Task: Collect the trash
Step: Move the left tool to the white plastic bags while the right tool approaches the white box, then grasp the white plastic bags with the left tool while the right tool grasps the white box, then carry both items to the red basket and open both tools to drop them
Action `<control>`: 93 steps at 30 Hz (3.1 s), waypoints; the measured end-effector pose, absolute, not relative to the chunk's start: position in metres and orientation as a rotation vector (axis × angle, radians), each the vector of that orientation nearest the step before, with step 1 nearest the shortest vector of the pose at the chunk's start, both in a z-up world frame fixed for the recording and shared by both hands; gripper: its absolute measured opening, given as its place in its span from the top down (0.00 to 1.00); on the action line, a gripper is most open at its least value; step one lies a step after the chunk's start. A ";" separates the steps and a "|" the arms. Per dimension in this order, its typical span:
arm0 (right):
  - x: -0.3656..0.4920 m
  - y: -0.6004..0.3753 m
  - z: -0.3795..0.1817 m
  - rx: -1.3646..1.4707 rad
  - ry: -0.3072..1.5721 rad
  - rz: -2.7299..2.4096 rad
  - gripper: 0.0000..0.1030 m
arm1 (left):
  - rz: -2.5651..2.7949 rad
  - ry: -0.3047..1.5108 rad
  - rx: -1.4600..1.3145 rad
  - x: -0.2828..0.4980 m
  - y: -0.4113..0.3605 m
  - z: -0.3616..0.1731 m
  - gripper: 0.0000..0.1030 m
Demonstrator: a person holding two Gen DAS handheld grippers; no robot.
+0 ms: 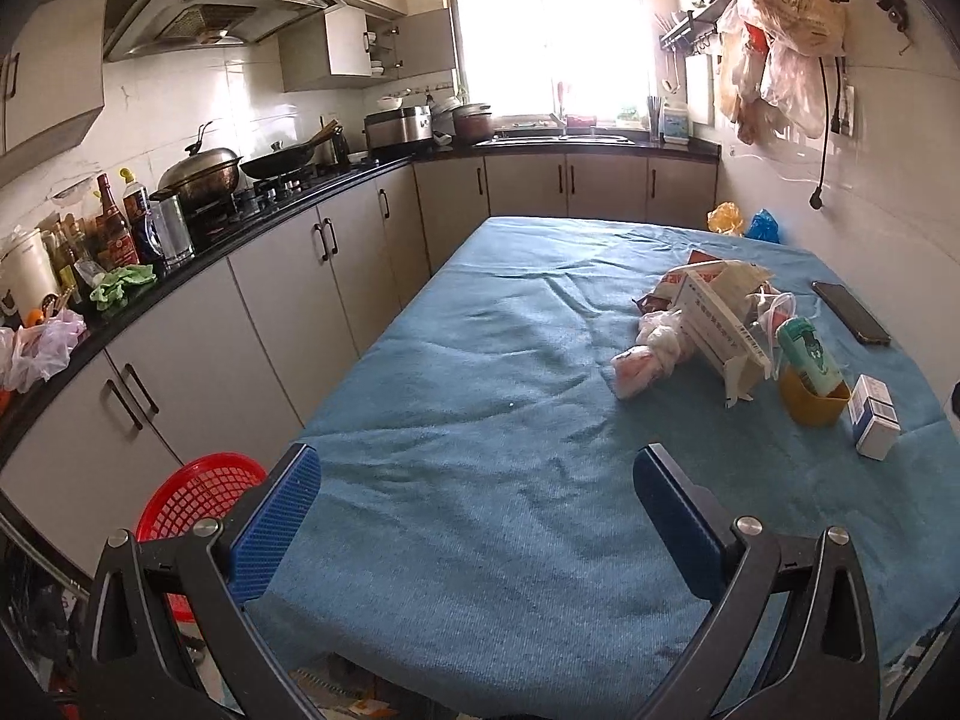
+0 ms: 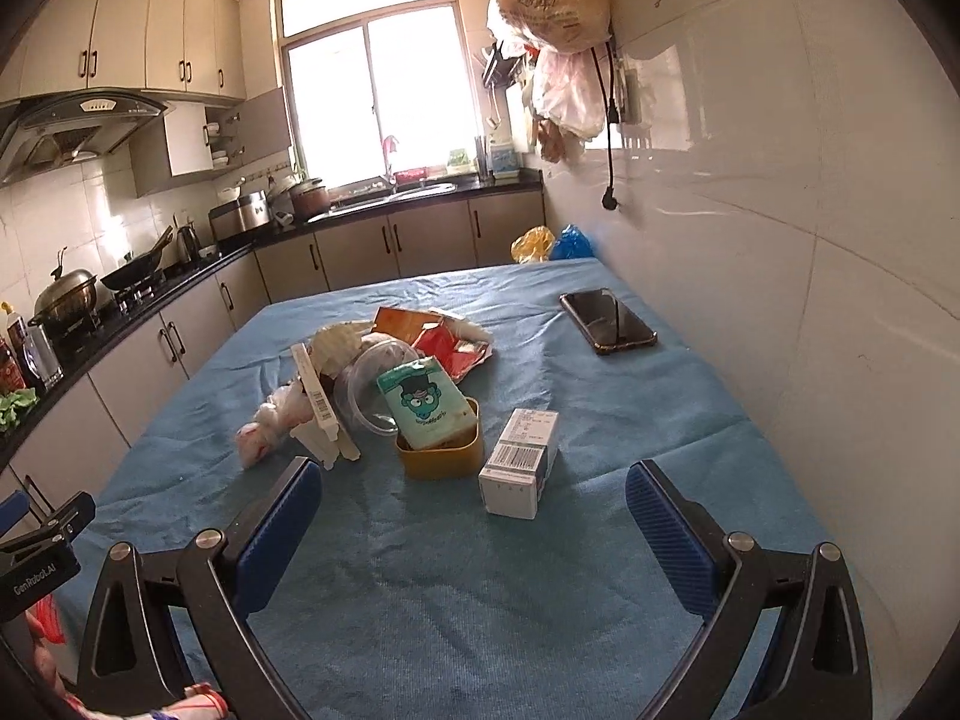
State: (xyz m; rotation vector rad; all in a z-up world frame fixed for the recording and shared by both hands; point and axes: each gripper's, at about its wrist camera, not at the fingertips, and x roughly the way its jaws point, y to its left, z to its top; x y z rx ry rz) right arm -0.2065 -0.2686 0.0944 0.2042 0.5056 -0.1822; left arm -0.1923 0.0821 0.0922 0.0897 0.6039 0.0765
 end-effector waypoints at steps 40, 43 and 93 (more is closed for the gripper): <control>-0.135 -0.360 0.037 0.480 0.778 -0.069 0.22 | -0.152 0.822 0.230 -0.055 0.029 0.062 0.00; -0.114 -0.362 0.025 0.539 0.824 -0.016 0.25 | -0.213 0.849 0.249 -0.034 0.011 0.050 0.00; -0.105 -0.098 0.070 0.163 0.866 0.467 0.59 | 0.303 0.860 -0.128 -0.181 0.299 0.045 0.67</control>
